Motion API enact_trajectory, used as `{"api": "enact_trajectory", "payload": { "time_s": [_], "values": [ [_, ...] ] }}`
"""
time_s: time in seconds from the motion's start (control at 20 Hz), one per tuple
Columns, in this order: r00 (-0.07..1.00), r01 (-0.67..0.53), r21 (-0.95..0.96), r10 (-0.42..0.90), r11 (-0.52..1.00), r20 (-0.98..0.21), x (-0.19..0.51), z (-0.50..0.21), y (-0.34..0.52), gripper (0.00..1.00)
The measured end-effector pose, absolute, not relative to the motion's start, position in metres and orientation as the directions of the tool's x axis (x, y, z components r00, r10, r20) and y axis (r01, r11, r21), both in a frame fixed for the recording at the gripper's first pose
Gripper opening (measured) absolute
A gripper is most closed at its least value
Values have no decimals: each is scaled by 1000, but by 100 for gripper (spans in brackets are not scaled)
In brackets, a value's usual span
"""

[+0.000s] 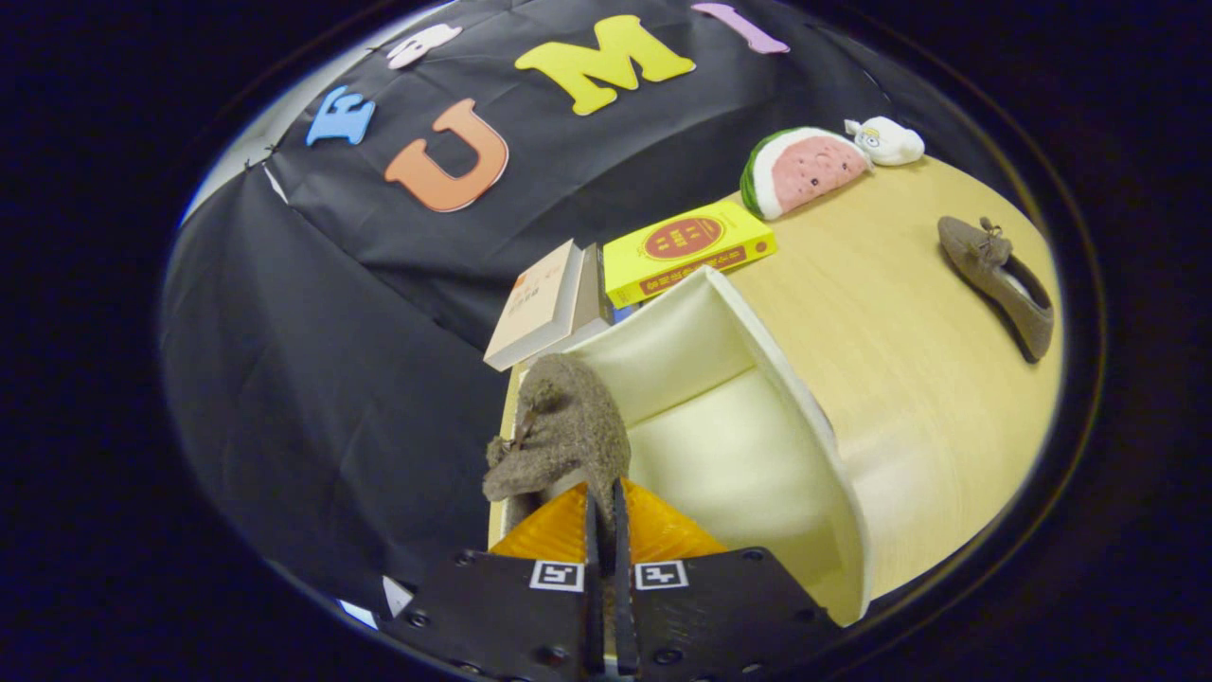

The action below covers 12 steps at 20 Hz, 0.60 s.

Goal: Open the storage box then place both shoes into the box .Put the left shoe in first, then the right shoe, with the right side of both shoes facing outward in a uniform manner.

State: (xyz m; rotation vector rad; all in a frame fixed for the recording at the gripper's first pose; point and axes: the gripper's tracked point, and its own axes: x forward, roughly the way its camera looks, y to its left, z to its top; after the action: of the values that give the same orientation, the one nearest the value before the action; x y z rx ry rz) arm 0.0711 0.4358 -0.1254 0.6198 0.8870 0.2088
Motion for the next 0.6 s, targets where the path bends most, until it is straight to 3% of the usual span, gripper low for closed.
{"api": "enact_trajectory", "payload": {
  "time_s": [0.4,0.45,0.6],
  "values": [
    [645,-110,557,485,824,-590,67,-93,432,91],
    [660,-146,530,481,835,-577,65,-86,424,95],
    [738,-249,399,439,883,-513,64,-57,388,95]
  ]
}}
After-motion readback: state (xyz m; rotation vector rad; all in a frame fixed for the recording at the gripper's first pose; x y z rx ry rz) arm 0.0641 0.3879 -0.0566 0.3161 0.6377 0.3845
